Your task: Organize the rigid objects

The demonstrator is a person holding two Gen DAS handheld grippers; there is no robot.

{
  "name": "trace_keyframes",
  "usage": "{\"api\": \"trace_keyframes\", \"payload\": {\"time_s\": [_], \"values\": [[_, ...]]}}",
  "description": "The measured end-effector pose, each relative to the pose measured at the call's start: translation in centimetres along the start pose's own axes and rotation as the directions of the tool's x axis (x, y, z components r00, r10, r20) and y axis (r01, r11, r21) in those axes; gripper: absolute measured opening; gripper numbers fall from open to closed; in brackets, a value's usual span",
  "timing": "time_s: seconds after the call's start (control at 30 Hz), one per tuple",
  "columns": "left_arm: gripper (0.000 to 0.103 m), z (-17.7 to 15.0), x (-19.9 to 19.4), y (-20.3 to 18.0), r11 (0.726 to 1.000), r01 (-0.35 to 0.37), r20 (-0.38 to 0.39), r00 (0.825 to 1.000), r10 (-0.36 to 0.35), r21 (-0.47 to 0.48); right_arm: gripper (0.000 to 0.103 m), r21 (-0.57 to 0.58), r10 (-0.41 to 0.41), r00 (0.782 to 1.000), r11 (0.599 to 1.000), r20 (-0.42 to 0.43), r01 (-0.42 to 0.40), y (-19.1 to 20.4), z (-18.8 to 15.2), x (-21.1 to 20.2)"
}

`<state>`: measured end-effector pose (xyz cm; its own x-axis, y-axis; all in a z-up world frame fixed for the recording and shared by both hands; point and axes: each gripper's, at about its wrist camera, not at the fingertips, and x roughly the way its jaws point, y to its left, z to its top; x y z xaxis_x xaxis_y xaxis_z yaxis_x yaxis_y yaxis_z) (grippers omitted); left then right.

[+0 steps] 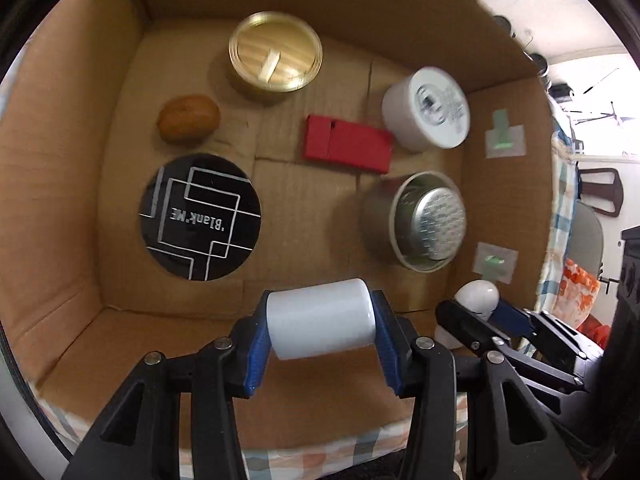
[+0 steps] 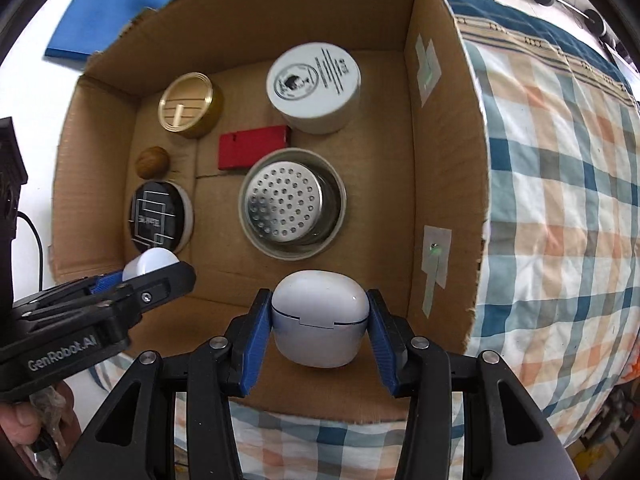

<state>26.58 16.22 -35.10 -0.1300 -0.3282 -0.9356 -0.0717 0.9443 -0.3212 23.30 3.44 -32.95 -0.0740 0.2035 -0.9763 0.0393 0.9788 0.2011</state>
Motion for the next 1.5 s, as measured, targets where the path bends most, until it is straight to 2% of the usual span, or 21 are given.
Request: {"api": "trace_keyframes", "payload": {"time_s": [0.27,0.37,0.47,0.53,0.67,0.77,0.8,0.9,0.93,0.97,1.1,1.27,1.5], "values": [[0.044,-0.4,2.5,-0.1,1.0,-0.012,-0.07,0.997,0.012,-0.006,0.051,-0.002,-0.064,0.997,0.998,-0.03,0.064,1.0,1.0,1.3],[0.053,-0.3,2.7,-0.3,1.0,-0.019,-0.082,0.996,0.018,-0.016,0.056,0.01,-0.067,0.997,0.998,-0.036,0.067,0.8,1.1,1.2],[0.068,-0.7,2.0,-0.3,0.999,-0.039,-0.071,0.997,0.037,-0.022,0.065,0.032,-0.058,0.998,0.998,-0.022,0.058,0.1,1.1,0.5],[0.077,-1.0,1.1,0.1,0.999,-0.043,-0.054,0.998,0.041,-0.027,0.07,0.038,-0.06,0.998,0.997,-0.01,0.06,-0.3,1.1,-0.1],[0.086,-1.7,-0.9,-0.2,0.997,-0.078,-0.004,0.997,0.078,-0.024,0.071,0.03,-0.058,0.998,0.998,0.019,0.058,-0.4,0.2,-2.2],[0.095,-2.7,-2.9,-0.7,0.995,-0.101,0.049,0.994,0.102,-0.016,0.08,0.017,-0.085,0.994,0.996,0.063,0.084,-0.4,-0.1,-3.9],[0.101,-3.0,-3.6,-0.9,0.993,-0.117,0.067,0.991,0.117,-0.01,0.08,0.015,-0.088,0.994,0.996,0.072,0.087,-0.4,-0.2,-4.3],[0.103,-3.8,-5.7,-1.5,0.988,-0.155,0.124,0.98,0.153,0.002,0.081,0.003,-0.096,0.991,0.995,0.093,0.096,0.0,-0.8,-5.5],[0.103,-4.1,-6.3,-1.7,0.987,-0.164,0.142,0.977,0.161,0.004,0.083,0.001,-0.097,0.99,0.995,0.099,0.097,0.1,-1.0,-5.9],[0.103,-4.5,-7.1,-2.0,0.984,-0.175,0.17,0.97,0.172,0.005,0.09,-0.003,-0.097,0.99,0.995,0.105,0.098,0.3,-1.1,-6.0],[0.103,-4.7,-9.7,-1.5,0.974,-0.225,0.256,0.942,0.216,0.005,0.101,-0.007,-0.1,0.986,0.995,0.131,0.102,0.4,-2.0,-7.2],[0.103,-5.0,-11.5,-1.6,0.968,-0.252,0.301,0.923,0.24,0.003,0.103,0.011,-0.106,0.982,0.994,0.159,0.105,0.2,-3.0,-8.3],[0.103,-7.4,-13.4,-2.5,0.965,-0.26,0.36,0.9,0.247,-0.01,0.103,0.018,-0.109,0.973,0.994,0.204,0.107,-0.4,-4.6,-11.2]]}}
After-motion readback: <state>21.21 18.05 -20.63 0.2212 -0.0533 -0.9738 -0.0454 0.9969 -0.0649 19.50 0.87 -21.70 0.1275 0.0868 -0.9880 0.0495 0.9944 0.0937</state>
